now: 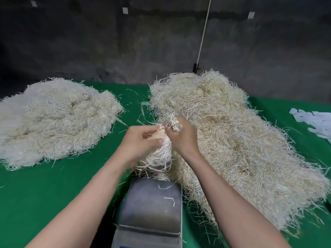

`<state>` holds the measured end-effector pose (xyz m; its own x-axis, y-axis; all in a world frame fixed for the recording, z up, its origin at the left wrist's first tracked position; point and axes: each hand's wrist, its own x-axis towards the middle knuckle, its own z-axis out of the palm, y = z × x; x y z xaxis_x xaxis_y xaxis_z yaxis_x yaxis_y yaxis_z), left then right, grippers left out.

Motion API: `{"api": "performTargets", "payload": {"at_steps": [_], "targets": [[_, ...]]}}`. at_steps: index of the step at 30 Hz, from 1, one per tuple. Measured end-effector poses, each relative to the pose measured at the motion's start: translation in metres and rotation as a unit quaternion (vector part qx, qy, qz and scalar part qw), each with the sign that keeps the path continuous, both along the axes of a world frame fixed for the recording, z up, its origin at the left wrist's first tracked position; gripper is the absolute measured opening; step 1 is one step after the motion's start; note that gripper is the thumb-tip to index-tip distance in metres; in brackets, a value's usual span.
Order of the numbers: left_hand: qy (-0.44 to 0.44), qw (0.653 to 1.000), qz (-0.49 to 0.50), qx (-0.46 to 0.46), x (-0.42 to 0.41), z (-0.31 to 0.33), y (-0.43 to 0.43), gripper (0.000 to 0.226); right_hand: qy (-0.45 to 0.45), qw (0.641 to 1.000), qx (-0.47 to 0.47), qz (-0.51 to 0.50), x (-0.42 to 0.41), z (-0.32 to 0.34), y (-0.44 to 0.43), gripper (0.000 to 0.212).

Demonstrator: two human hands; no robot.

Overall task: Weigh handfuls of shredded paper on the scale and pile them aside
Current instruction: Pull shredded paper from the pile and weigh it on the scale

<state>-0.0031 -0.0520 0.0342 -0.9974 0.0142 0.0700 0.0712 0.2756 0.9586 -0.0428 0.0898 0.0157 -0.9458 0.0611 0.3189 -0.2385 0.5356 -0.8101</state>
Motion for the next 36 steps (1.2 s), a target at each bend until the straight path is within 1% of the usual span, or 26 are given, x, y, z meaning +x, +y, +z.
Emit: {"api": "performTargets", "payload": {"at_steps": [1,2,3,4,5,6,7,8,9,10,12,13,14,16,18,19,21,22,24,25,29,30,32,34,35,36], "targets": [[-0.087,0.984,-0.083,0.131,0.001,0.008,-0.01,0.048,0.017,1.0,0.007,-0.015,0.001,0.002,-0.001,0.051],[-0.127,0.963,-0.116,0.205,0.002,0.012,-0.019,0.048,0.026,0.999,0.01,-0.025,0.003,0.004,-0.003,0.049],[-0.125,0.961,-0.116,0.219,0.003,0.014,-0.023,0.042,0.038,0.999,0.014,-0.027,0.004,0.006,-0.007,0.045],[-0.079,0.978,-0.093,0.171,0.004,0.011,-0.025,0.034,0.058,0.998,0.022,-0.019,0.005,0.009,-0.012,0.04],[0.013,0.998,-0.041,0.049,0.007,0.007,-0.025,0.028,0.079,0.996,0.038,-0.01,0.005,0.013,-0.018,0.033],[0.126,0.987,0.034,-0.088,0.01,0.002,-0.024,0.024,0.097,0.993,0.06,-0.009,0.005,0.017,-0.023,0.03],[0.238,0.952,0.087,-0.168,0.013,-0.003,-0.025,0.021,0.107,0.991,0.08,-0.019,0.003,0.022,-0.024,0.03],[0.317,0.924,0.118,-0.18,0.014,-0.006,-0.029,0.019,0.108,0.99,0.084,-0.034,0.002,0.027,-0.024,0.029],[0.345,0.915,0.136,-0.158,0.012,-0.006,-0.036,0.025,0.106,0.99,0.078,-0.049,0.002,0.031,-0.02,0.026],[0.328,0.924,0.144,-0.133,0.008,-0.005,-0.044,0.039,0.107,0.99,0.076,-0.059,0.002,0.032,-0.016,0.025],[0.211,0.97,0.092,-0.082,-0.002,-0.004,-0.055,0.075,0.113,0.986,0.102,-0.068,0.009,0.03,-0.019,0.031],[0.138,0.99,0.032,-0.016,-0.006,-0.006,-0.056,0.087,0.113,0.986,0.108,-0.06,0.014,0.026,-0.027,0.035],[0.071,0.994,-0.035,0.078,-0.009,-0.011,-0.053,0.09,0.112,0.987,0.103,-0.047,0.02,0.022,-0.037,0.037],[-0.036,0.965,-0.123,0.231,-0.008,-0.025,-0.044,0.094,0.116,0.99,0.077,-0.02,0.033,0.013,-0.06,0.036],[-0.106,0.94,-0.139,0.294,-0.001,-0.043,-0.031,0.103,0.117,0.992,0.05,-0.018,0.038,0.004,-0.074,0.03],[-0.131,0.936,-0.114,0.305,0.002,-0.052,-0.025,0.102,0.106,0.993,0.037,-0.03,0.039,0.0,-0.077,0.026],[-0.152,0.944,-0.035,0.289,0.003,-0.066,-0.018,0.095,0.049,0.996,0.029,-0.067,0.039,-0.006,-0.076,0.02],[-0.157,0.951,-0.001,0.266,0.003,-0.07,-0.017,0.081,0.008,0.996,0.033,-0.077,0.039,-0.01,-0.072,0.026],[-0.146,0.968,0.057,0.198,-0.001,-0.079,-0.017,0.039,-0.087,0.993,0.04,-0.071,0.045,-0.024,-0.057,0.053],[-0.138,0.974,0.073,0.163,-0.003,-0.085,-0.017,0.037,-0.134,0.989,0.026,-0.055,0.049,-0.032,-0.047,0.065],[-0.114,0.99,0.043,0.071,-0.003,-0.11,-0.013,0.053,-0.243,0.962,-0.12,0.026,0.07,-0.067,-0.018,0.084],[-0.115,0.992,0.016,0.046,-0.001,-0.114,-0.01,0.054,-0.252,0.96,-0.12,0.011,0.073,-0.075,-0.017,0.088],[-0.135,0.99,-0.039,-0.015,0.003,-0.122,-0.007,0.057,-0.245,0.961,-0.121,-0.038,0.076,-0.09,-0.014,0.083],[-0.157,0.98,-0.064,-0.103,0.002,-0.134,-0.015,0.077,-0.244,0.957,-0.139,-0.075,0.08,-0.104,-0.008,0.075],[-0.152,0.976,-0.076,-0.138,0.001,-0.139,-0.022,0.081,-0.253,0.952,-0.147,-0.087,0.082,-0.11,-0.004,0.076],[-0.135,0.976,-0.091,-0.141,0.002,-0.14,-0.032,0.082,-0.265,0.947,-0.154,-0.1,0.083,-0.117,0.0,0.078]]}}
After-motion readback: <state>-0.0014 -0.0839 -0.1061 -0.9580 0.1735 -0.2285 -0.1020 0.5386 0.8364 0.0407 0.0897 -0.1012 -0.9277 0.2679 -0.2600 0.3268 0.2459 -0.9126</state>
